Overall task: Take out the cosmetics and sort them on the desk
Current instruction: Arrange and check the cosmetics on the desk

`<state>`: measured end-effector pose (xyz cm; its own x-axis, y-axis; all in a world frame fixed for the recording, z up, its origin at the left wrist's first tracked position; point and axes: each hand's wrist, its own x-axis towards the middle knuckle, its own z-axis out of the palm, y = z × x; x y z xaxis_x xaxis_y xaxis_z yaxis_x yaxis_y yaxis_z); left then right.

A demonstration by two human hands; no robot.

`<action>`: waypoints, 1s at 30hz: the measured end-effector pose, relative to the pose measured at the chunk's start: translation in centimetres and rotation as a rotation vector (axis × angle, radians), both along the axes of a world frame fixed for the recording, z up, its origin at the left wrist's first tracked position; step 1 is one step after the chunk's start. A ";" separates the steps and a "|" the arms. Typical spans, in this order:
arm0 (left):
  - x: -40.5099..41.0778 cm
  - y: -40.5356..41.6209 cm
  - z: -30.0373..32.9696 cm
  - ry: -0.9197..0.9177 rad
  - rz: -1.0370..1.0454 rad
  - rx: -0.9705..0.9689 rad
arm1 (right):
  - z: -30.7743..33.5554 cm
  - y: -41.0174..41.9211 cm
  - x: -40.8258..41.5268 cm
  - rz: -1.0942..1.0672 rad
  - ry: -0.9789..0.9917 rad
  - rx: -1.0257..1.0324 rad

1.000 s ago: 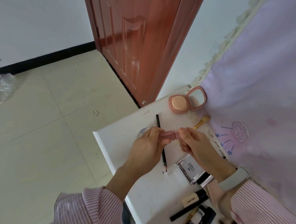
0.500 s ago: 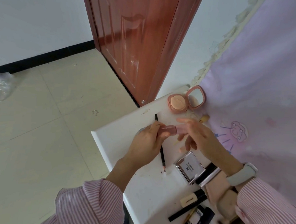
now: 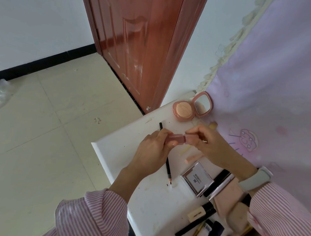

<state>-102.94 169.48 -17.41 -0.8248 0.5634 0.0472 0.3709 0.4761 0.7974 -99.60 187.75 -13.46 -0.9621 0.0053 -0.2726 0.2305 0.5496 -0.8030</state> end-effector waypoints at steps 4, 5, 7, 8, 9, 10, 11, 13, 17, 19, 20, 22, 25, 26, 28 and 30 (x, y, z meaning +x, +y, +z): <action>-0.2 0.1 -0.2 0.047 0.002 -0.014 | 0.1 0.6 0.1 0.060 -0.022 -0.071; -0.3 0.1 -0.2 0.062 -0.006 -0.019 | 0.3 0.7 0.0 0.096 -0.031 -0.044; -0.3 0.2 -0.3 0.077 -0.020 -0.029 | 0.1 0.9 -0.1 0.168 -0.005 0.098; -0.3 0.2 -0.3 0.075 -0.023 -0.033 | 0.0 1.1 0.0 0.181 0.029 0.155; -0.2 0.3 -0.2 0.074 -0.023 -0.034 | -0.1 1.1 0.2 0.182 0.065 0.204; -0.2 0.4 -0.2 0.074 -0.021 -0.035 | -0.1 1.1 0.3 0.180 0.102 0.230; -0.2 0.5 -0.1 0.073 -0.019 -0.035 | -0.1 1.1 0.4 0.185 0.128 0.251; -0.3 0.5 -0.1 0.063 -0.008 -0.023 | 0.2 1.0 0.3 0.198 0.117 0.289; -0.4 0.2 0.1 0.064 0.001 -0.032 | 0.3 1.2 0.0 0.239 0.068 0.417; -0.3 0.1 0.1 0.036 0.030 -0.027 | 0.7 1.0 0.1 0.284 0.269 0.589; -0.3 0.1 0.1 0.005 0.048 -0.012 | 0.8 0.9 0.2 0.314 0.372 0.672; -0.4 -0.1 0.1 -0.049 0.054 0.003 | 1.0 0.8 0.2 0.321 0.496 0.725; -0.9 -0.2 0.5 -0.117 -0.038 0.012 | 0.9 1.0 0.1 0.331 0.594 0.721; -1.0 -0.2 0.7 -0.130 -0.075 0.017 | 0.9 1.1 0.1 0.341 0.611 0.728; -1.3 -0.1 1.0 -0.096 -0.156 -0.038 | 1.0 1.3 0.2 0.370 0.638 0.760; -1.6 -0.2 1.0 -0.050 -0.203 -0.108 | 1.1 1.8 0.3 0.399 0.658 0.805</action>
